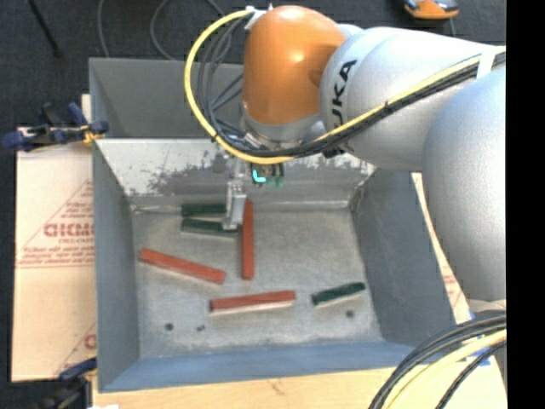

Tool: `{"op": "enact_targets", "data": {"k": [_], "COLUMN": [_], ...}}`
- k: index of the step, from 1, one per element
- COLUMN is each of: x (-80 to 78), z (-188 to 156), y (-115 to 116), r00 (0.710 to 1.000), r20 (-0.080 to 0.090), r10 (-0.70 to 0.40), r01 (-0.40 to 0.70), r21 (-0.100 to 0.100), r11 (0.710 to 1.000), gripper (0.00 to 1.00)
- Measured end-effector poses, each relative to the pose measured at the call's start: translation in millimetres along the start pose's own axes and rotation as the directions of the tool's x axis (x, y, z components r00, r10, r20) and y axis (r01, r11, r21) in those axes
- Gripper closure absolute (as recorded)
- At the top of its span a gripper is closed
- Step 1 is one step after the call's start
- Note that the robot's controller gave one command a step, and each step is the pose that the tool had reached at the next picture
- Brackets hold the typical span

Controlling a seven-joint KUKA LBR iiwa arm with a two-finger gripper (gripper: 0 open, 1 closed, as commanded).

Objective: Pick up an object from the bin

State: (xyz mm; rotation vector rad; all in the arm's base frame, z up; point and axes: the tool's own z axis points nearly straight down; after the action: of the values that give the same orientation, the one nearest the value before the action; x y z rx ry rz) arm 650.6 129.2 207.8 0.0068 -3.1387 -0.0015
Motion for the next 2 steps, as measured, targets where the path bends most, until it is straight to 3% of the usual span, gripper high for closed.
{"op": "enact_targets", "data": {"k": [1, 2], "x": [6.8, 17.2], "z": [135.9, 104.7], "y": [-28.0, -16.2], "r00": [1.000, 1.000], "r20": [0.009, 0.011], "r10": [-0.017, 0.011], "r01": [0.017, -0.011], "r21": [-0.001, -0.002], "r11": [1.000, 1.000], "gripper": [0.00, 0.00]}}
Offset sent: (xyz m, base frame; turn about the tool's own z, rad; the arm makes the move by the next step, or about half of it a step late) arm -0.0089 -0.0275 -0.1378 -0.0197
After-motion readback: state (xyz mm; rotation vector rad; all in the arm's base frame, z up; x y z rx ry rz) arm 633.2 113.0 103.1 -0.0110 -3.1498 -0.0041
